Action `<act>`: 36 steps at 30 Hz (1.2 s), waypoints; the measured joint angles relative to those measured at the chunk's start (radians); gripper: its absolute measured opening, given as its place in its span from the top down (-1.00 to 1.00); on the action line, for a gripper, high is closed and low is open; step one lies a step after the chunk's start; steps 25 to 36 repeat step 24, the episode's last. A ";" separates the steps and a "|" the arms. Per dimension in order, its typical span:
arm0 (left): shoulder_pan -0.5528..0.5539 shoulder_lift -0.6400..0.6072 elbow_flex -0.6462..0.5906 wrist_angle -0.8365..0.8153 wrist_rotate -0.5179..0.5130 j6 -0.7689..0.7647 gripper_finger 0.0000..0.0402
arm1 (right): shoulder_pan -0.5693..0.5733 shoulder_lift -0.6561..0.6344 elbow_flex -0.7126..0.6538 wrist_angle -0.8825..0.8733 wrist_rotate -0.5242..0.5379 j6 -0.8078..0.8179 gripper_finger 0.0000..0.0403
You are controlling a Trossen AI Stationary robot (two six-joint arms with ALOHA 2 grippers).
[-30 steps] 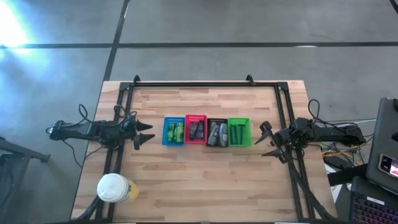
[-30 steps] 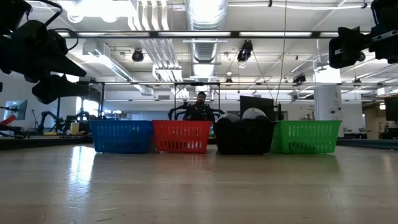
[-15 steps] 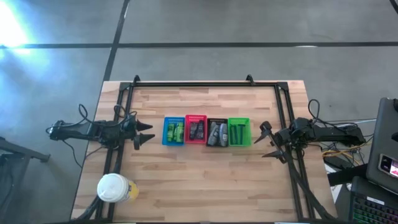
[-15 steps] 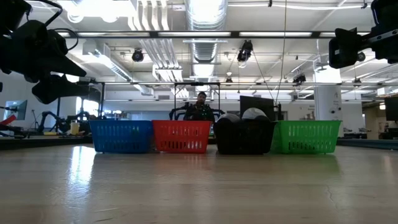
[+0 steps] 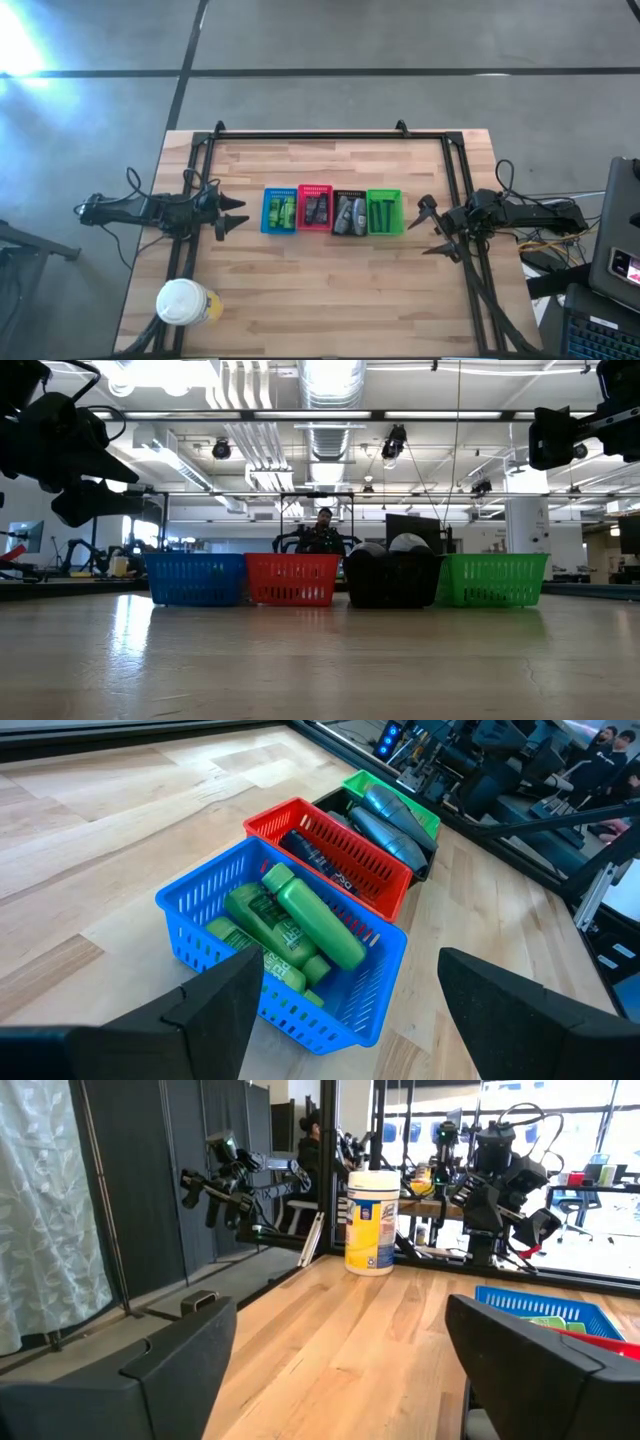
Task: Pick & Place Travel size toiletries
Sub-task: Return to Home Position
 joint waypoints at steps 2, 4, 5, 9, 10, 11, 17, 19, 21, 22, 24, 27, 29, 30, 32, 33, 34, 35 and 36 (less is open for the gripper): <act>0.000 0.000 0.000 0.000 0.000 0.000 -0.52 | 0.000 0.000 0.000 0.000 0.000 0.000 -0.78; 0.000 0.000 0.000 0.000 0.000 0.000 -0.52 | 0.000 0.000 0.000 0.000 0.000 0.000 -0.78; 0.000 0.000 0.000 0.000 0.000 0.000 -0.52 | 0.000 0.000 0.000 0.000 0.000 0.000 -0.77; 0.000 0.000 0.000 0.000 0.000 0.000 -0.52 | 0.000 0.000 0.000 0.000 0.000 0.000 -0.73; 0.000 0.000 0.000 0.000 0.000 0.000 -0.52 | 0.000 0.000 0.000 0.000 0.000 0.000 -0.71; 0.000 0.000 0.000 0.000 0.000 0.000 -0.52 | 0.000 0.000 0.000 0.000 0.000 0.000 -0.69; 0.000 0.000 0.000 0.000 0.000 0.000 -0.52 | 0.000 0.000 0.000 0.000 0.000 0.000 -0.61; 0.000 0.000 0.000 0.000 0.000 0.000 -0.52 | 0.000 0.000 0.000 0.000 0.000 0.000 -0.61; 0.000 0.000 0.000 0.000 0.000 0.000 -0.52 | 0.000 0.000 0.000 0.000 0.000 0.000 -0.63; 0.000 0.000 0.000 0.000 0.000 0.000 -0.52 | 0.000 0.000 0.000 0.000 0.000 0.000 -0.64; 0.000 0.000 0.000 0.000 0.000 0.000 -0.52 | 0.000 0.000 0.000 0.000 0.000 0.000 -0.67; 0.000 0.000 0.000 0.000 0.000 0.000 -0.52 | 0.000 0.000 0.000 0.000 0.000 0.000 -0.67; 0.000 0.000 0.000 0.000 0.000 0.000 -0.52 | 0.000 0.000 0.000 0.000 0.000 0.000 -0.67; 0.000 0.000 0.000 0.000 0.000 0.000 -0.52 | 0.000 0.000 0.000 0.000 0.000 0.000 -0.67; 0.000 0.000 0.000 0.000 0.000 0.000 -0.52 | 0.000 0.000 0.000 0.000 0.000 0.000 -0.67; 0.000 0.000 0.000 0.000 0.000 0.000 -0.52 | 0.000 0.000 0.000 0.000 0.000 0.000 -0.67; 0.000 0.000 0.000 0.000 0.000 0.000 -0.52 | 0.000 0.000 0.000 0.000 0.000 0.000 -0.67; 0.000 0.000 0.000 0.000 0.000 0.000 -0.52 | 0.000 0.000 0.000 0.000 0.000 0.000 -0.67; 0.000 0.000 0.000 0.000 0.000 0.000 -0.52 | 0.000 0.000 0.000 0.000 0.000 0.000 -0.67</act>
